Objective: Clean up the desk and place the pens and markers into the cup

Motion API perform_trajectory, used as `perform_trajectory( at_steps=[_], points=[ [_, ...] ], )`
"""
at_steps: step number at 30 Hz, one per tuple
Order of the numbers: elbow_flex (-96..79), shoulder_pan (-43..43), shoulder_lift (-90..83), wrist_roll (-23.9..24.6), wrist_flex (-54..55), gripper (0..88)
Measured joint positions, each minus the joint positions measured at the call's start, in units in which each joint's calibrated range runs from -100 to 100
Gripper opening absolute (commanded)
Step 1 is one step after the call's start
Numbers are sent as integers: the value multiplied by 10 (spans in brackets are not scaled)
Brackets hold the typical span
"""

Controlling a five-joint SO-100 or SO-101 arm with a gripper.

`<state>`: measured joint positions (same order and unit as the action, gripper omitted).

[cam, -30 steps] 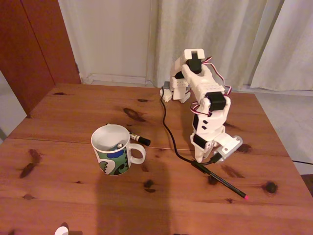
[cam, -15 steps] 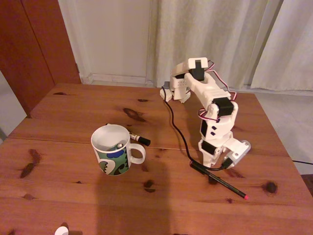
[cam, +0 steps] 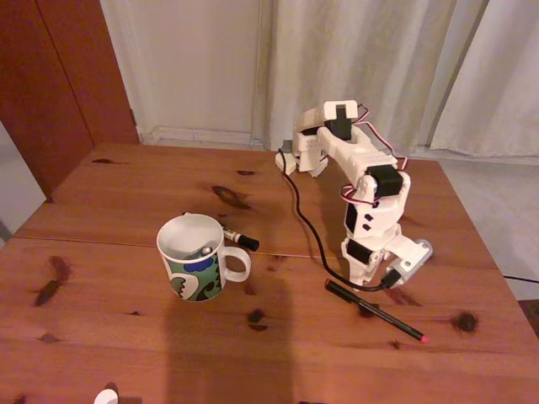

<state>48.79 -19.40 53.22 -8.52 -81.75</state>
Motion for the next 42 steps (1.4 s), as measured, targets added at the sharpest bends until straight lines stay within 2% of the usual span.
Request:
perform_trajectory(
  at_steps=[12, 42],
  points=[
    [39, 40, 0, 0, -3, 97],
    [44, 43, 32, 0, -3, 92]
  ],
)
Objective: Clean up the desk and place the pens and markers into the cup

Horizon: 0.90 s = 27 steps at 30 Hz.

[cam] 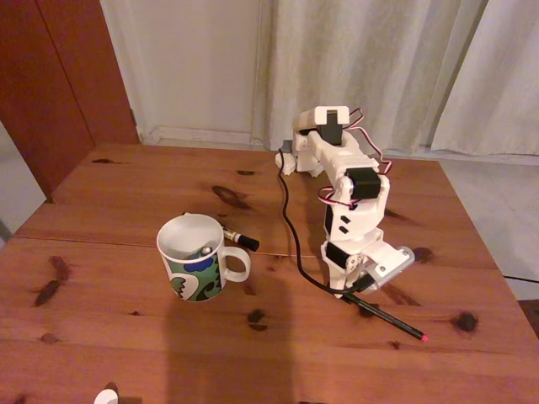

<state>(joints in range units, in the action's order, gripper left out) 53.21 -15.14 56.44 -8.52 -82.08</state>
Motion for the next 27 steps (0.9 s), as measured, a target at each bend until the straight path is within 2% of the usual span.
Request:
perform_trajectory(
  at_steps=[22, 27],
  points=[
    [5, 0, 16, 0, 0, 90],
    [21, 0, 21, 0, 0, 29]
  ],
)
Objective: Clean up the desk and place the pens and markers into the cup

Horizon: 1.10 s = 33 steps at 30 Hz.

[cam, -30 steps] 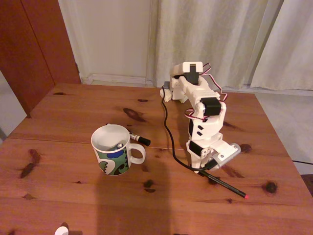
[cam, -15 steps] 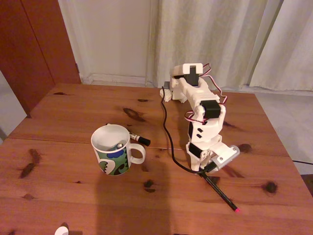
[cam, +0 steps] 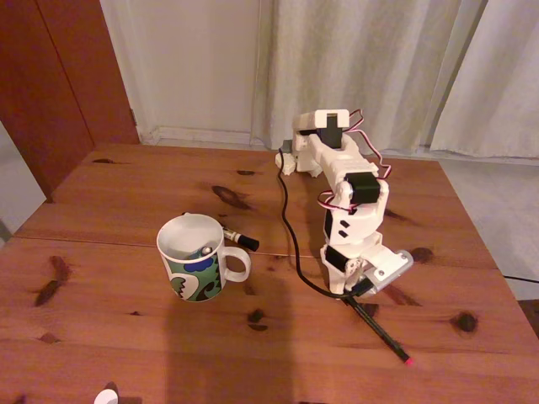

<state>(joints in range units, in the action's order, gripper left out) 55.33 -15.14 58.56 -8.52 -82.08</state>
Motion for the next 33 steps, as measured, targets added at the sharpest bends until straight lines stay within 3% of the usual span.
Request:
perform_trajectory(
  at_steps=[33],
  points=[
    [9, 0, 1, 0, -27, 8]
  ],
)
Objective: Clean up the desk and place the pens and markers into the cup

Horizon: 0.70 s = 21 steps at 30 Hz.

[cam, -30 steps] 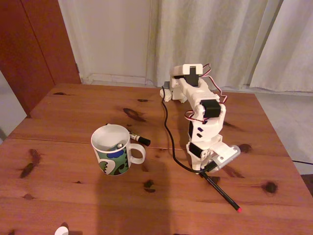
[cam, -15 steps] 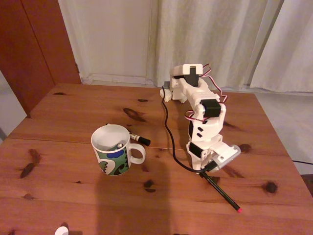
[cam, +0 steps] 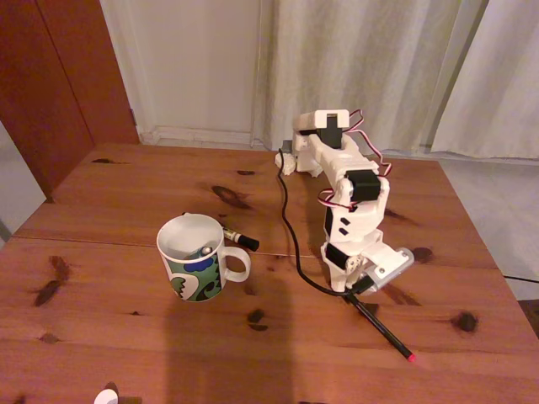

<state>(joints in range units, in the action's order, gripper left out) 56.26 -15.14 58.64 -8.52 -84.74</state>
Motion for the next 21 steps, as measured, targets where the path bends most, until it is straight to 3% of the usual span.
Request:
perform_trajectory(
  at_steps=[21],
  points=[
    [1, 32, 0, 0, -5, 8]
  ],
)
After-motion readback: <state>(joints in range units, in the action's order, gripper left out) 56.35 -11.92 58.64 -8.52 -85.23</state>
